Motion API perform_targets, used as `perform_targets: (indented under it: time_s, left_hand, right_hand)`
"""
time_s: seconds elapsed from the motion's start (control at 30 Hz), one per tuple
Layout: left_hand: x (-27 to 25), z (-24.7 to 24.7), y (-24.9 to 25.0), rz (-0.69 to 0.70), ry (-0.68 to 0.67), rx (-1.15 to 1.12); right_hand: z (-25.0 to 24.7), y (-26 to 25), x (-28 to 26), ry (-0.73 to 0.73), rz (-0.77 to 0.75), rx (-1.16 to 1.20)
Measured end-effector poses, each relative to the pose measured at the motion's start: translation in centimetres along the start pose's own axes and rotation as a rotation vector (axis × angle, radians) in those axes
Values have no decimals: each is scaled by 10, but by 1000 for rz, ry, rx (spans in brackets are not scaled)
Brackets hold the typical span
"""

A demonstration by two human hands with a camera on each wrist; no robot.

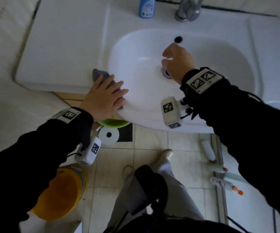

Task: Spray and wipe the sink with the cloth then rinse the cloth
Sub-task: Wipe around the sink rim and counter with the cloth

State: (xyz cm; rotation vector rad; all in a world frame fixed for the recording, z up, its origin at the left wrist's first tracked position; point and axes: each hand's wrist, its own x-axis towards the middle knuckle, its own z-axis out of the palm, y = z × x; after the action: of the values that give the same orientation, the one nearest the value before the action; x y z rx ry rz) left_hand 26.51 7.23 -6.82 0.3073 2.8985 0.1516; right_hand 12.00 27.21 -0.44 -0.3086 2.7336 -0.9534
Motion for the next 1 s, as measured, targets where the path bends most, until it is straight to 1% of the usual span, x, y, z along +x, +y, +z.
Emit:
perform_targets:
  time_s: [0.1, 0.17, 0.23, 0.33, 0.43, 0.57, 0.7, 0.8, 1.0]
  left_hand:
    - [3, 1, 18, 81, -47, -9]
    - [6, 3, 37, 175, -63, -14]
    - [12, 6, 61, 272, -47, -18]
    - [26, 8, 101, 337, -52, -60]
    - [39, 8, 136, 366, -70, -52]
    - [65, 7, 188, 404, -134, -26]
    - [100, 6, 246, 463, -189, -29]
    - [133, 4, 291, 469, -260, 9]
    - [182, -1, 344, 450, -250, -30]
  right_hand:
    - [-18, 19, 0, 59, 54, 47]
    - [-28, 31, 2, 93, 79, 82]
    - [-40, 44, 2, 113, 100, 100]
    - [-62, 68, 0, 155, 134, 106]
    - [-84, 96, -3, 196, 169, 74]
    - [-117, 132, -8, 239, 232, 58]
    - [-155, 164, -7, 296, 274, 107]
    - [-188, 191, -4, 332, 291, 122]
    - [-235, 242, 1, 364, 308, 149]
